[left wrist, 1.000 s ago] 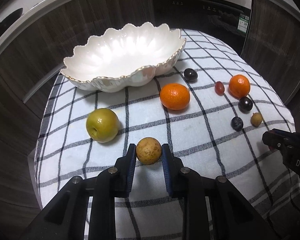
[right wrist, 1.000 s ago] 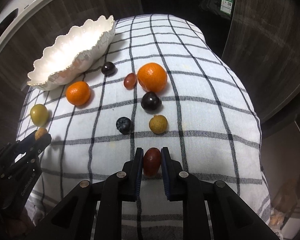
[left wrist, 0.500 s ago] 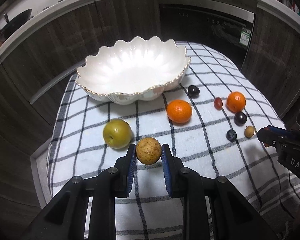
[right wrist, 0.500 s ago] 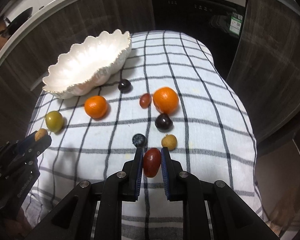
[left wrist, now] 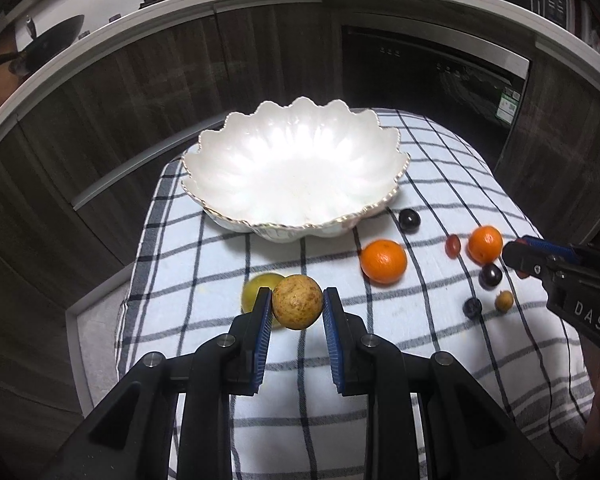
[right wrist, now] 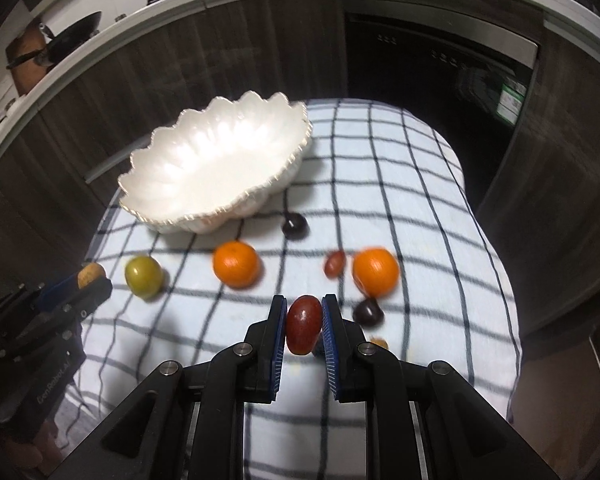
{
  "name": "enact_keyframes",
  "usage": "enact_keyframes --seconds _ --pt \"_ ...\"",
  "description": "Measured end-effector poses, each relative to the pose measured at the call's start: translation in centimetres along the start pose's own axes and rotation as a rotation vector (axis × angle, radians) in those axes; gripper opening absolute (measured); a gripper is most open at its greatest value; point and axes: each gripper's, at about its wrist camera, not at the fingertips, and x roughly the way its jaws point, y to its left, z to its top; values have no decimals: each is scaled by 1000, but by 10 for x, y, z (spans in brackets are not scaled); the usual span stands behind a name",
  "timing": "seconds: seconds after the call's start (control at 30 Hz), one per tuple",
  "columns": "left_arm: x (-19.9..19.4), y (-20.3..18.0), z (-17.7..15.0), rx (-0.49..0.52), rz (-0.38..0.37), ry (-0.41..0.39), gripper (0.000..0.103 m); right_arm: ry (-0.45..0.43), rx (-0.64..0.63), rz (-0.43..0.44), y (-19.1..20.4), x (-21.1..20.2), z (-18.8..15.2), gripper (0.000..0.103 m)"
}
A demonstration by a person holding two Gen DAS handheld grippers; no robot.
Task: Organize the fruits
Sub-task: 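Close the left tool on the brown fruit while the right tool grasps the red grape, then carry the brown fruit and red grape over the white bowl with both tools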
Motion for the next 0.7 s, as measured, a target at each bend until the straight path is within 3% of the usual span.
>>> enact_keyframes --seconds 0.7 --pt "18 40 62 -70 14 -46 26 -74 -72 57 32 17 81 19"
